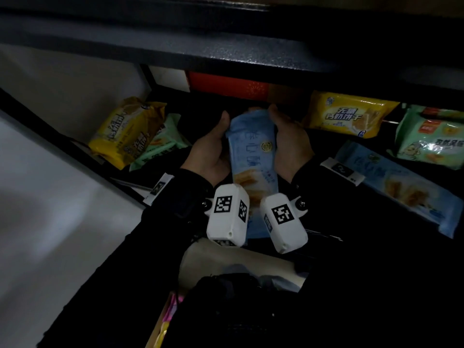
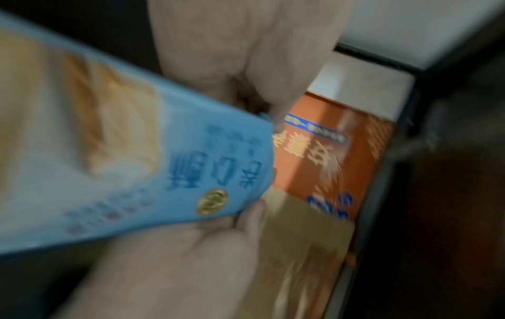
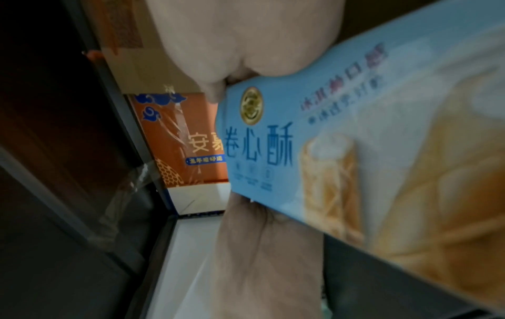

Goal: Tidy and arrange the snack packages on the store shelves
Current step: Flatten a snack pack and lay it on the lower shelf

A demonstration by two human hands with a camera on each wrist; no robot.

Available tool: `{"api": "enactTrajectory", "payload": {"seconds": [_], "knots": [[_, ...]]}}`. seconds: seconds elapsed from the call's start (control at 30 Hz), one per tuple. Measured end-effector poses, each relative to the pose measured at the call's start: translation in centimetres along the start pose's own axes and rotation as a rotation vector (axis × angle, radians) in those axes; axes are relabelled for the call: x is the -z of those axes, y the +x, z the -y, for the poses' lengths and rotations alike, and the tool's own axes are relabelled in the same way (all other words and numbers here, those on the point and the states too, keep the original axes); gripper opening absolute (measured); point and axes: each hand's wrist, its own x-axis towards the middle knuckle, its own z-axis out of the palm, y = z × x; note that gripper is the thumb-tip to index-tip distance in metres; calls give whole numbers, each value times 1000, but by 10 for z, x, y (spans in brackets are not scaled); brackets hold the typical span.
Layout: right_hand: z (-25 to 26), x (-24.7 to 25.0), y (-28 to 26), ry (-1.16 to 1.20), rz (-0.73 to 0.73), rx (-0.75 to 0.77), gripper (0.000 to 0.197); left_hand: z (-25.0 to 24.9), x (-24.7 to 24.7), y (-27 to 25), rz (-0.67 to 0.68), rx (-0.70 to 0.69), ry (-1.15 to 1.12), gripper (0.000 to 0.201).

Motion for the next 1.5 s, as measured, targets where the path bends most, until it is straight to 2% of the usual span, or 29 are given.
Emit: {"api": "enactTrajectory", "payload": {"seconds": [0.07,0.17,0.27,0.37,0.47,0.57,0.63,0.7,0.83,0.9,0.97,1.13,1.2,1.3,1.4,1.5], "knots": [[3,0,1,25,-51,33,32,-1,1,-1,32,-43,100,57],[8,2,5,75,-80,97,36,6,6,-5,77,-84,359,37],[7,5,0,-25,45,116,40,11,10,-4,19,-136,303,35],[-8,16,-15,-359,171,4,32,4,8,0,-12,-162,181,42],[-20,26,-23,-492,96,-70,27,3,6,0,-8,-144,157,43],[-15,28,-18,-540,-92,47,18,10,9,-4,51,-93,212,43],[-7,28,-14,-492,-142,124,18,19,14,-9,91,-33,325,47],[2,27,-10,-514,-122,141,19,27,19,-13,73,-1,434,46],[5,30,-13,-670,46,94,17,30,26,-16,-69,-84,520,34],[0,35,-20,-732,82,63,18,25,27,-17,-49,-122,505,33],[-6,40,-27,-799,39,58,28,22,28,-20,-5,-134,542,34],[-16,45,-35,-860,18,142,32,28,28,-30,58,-145,826,55],[-14,44,-38,-832,87,105,31,27,32,-32,70,-171,869,58],[-4,45,-42,-798,276,-6,30,20,38,-37,69,-203,897,66],[2,45,-46,-829,331,-39,29,15,41,-42,129,-251,936,85],[7,41,-48,-768,290,57,38,9,42,-47,230,-320,992,119]]}}
